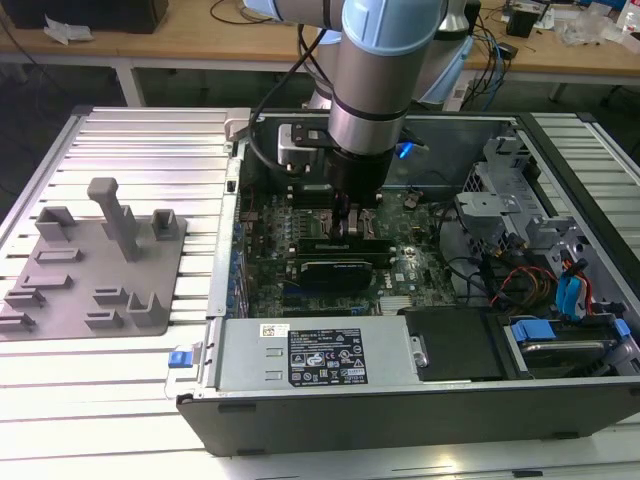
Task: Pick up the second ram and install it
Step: 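Insert the second ram into the second slot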
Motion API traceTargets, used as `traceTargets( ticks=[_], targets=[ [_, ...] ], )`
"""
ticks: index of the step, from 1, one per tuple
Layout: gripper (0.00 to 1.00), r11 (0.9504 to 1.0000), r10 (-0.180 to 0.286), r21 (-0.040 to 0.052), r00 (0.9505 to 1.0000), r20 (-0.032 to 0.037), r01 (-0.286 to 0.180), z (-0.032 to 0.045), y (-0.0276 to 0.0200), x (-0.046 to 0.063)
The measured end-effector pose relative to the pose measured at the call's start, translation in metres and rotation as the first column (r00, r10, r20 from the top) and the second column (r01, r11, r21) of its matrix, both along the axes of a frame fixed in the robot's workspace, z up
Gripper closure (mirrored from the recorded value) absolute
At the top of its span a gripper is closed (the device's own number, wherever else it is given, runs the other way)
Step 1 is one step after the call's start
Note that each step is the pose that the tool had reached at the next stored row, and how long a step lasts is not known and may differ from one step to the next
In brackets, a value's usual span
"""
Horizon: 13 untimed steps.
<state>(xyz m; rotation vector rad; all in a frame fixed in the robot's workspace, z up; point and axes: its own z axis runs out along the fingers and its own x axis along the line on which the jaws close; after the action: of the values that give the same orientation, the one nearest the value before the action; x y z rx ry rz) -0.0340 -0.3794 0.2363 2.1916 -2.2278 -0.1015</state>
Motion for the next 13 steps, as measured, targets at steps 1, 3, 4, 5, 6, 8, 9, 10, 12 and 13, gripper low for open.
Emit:
traceTargets(
  ticks=[1,3,4,5,6,8,9,10,12,13],
  targets=[
    [0.91,1.0,0.0,0.0,1.0,0.0002,0.0,0.0,0.0,-0.0001],
    [0.91,1.0,0.0,-0.0001,1.0,0.0007,0.0,0.0,0.0,-0.0002],
    [0.91,1.0,0.0,-0.0004,1.0,0.0018,0.0,-0.0001,0.0,-0.0003],
    [0.91,1.0,0.0,-0.0002,1.0,0.0036,0.0,-0.0002,0.0,-0.0005],
    [0.91,1.0,0.0,-0.0001,1.0,0.0054,0.0,-0.0004,0.0,-0.0008],
    [0.91,1.0,0.0,0.0,1.0,0.007,0.0,-0.0005,0.0,-0.0012],
    [0.91,1.0,0.0,0.0,1.0,0.0071,0.0,-0.0005,0.0,-0.0012],
    [0.91,1.0,0.0,0.0002,1.0,0.0074,0.0,0.0003,0.0,-0.0012],
    [0.91,1.0,0.0,0.0001,1.0,0.0075,0.0,0.0017,0.0,-0.0014],
    [0.91,1.0,0.0,0.0,1.0,0.0084,0.0,0.0017,0.0,-0.0019]
  ],
)
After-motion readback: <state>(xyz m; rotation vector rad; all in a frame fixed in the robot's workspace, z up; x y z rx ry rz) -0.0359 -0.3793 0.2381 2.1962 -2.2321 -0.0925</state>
